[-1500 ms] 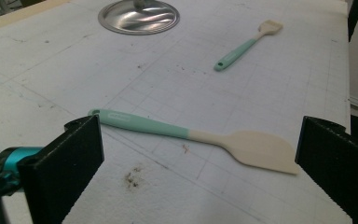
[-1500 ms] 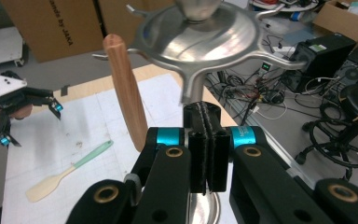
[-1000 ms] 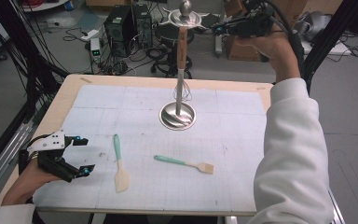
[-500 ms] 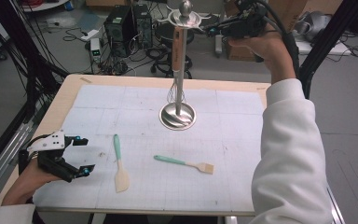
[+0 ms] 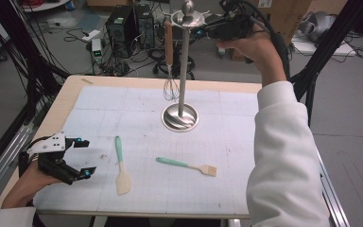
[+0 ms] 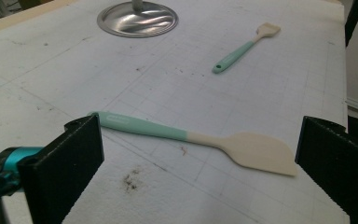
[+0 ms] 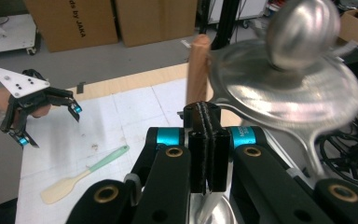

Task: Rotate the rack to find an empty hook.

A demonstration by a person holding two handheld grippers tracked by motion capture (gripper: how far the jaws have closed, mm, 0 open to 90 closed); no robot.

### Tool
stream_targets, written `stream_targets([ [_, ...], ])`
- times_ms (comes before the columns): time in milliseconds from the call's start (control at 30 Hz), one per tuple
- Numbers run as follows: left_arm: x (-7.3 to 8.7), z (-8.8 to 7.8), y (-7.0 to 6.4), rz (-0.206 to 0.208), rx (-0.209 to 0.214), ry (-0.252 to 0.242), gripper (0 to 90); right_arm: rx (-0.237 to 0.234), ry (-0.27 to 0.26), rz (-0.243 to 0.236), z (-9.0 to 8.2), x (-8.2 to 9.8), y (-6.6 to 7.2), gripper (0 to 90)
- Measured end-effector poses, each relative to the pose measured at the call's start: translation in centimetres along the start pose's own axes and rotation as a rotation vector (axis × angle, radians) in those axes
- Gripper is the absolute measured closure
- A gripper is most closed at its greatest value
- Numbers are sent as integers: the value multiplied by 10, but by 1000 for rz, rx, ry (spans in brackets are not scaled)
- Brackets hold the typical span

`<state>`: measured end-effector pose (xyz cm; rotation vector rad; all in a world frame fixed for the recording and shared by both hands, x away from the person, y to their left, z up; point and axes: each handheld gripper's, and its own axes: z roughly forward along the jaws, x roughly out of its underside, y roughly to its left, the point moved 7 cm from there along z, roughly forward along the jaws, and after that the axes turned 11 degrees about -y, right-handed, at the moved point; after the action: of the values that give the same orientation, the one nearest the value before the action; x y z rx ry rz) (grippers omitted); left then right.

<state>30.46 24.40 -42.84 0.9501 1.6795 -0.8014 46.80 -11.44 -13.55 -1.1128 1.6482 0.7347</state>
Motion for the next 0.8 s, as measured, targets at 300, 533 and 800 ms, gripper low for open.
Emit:
stream_targets([
  [300,-1,0,0,1,-1,-5,16,-8,4,0,-2,3,4,890],
  [533,0,0,-1,1,1,-1,16,12,14,10,-24,19,-1,890],
  [800,1,1,0,0,0,9,16,50,11,31,-51,28,-18,890],
])
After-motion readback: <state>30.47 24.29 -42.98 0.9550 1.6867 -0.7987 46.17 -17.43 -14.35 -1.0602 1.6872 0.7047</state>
